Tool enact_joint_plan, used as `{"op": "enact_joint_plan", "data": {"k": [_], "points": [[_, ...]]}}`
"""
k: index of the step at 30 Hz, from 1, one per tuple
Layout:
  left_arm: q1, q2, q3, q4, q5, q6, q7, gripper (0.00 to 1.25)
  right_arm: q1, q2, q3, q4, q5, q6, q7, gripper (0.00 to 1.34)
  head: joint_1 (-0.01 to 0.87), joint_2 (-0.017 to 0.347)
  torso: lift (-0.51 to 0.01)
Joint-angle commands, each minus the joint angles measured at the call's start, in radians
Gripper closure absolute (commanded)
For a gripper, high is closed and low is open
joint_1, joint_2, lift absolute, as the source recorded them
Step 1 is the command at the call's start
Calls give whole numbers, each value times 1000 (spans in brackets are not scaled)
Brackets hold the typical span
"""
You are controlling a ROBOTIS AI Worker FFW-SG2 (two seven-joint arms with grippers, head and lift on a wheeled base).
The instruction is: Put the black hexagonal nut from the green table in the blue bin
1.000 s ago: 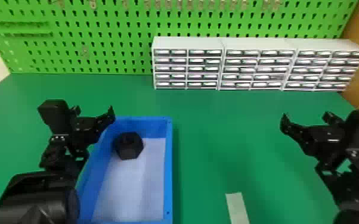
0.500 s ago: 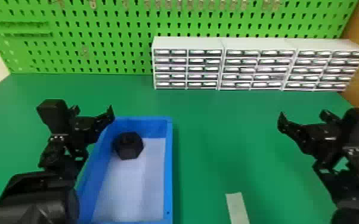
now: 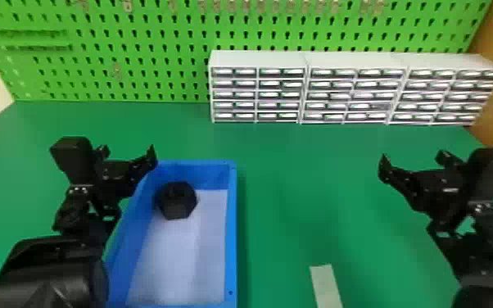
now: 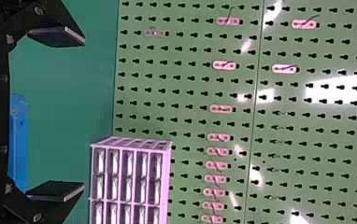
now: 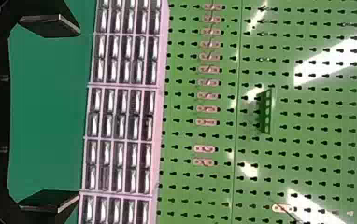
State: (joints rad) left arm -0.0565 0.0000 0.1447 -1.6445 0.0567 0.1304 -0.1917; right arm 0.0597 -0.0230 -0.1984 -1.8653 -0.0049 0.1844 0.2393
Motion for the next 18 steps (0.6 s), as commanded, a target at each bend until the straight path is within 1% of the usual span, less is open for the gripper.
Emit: {"op": "enact_joint_plan", "data": {"k": [1, 18], "points": [[0, -3, 1, 0, -2, 0, 0, 186, 0, 0, 2, 2, 0, 0, 0, 79, 686, 51, -97], [-3, -3, 3, 0, -5, 0, 0, 186, -3, -6, 8, 5, 0, 0, 0, 79, 686, 51, -97]]}}
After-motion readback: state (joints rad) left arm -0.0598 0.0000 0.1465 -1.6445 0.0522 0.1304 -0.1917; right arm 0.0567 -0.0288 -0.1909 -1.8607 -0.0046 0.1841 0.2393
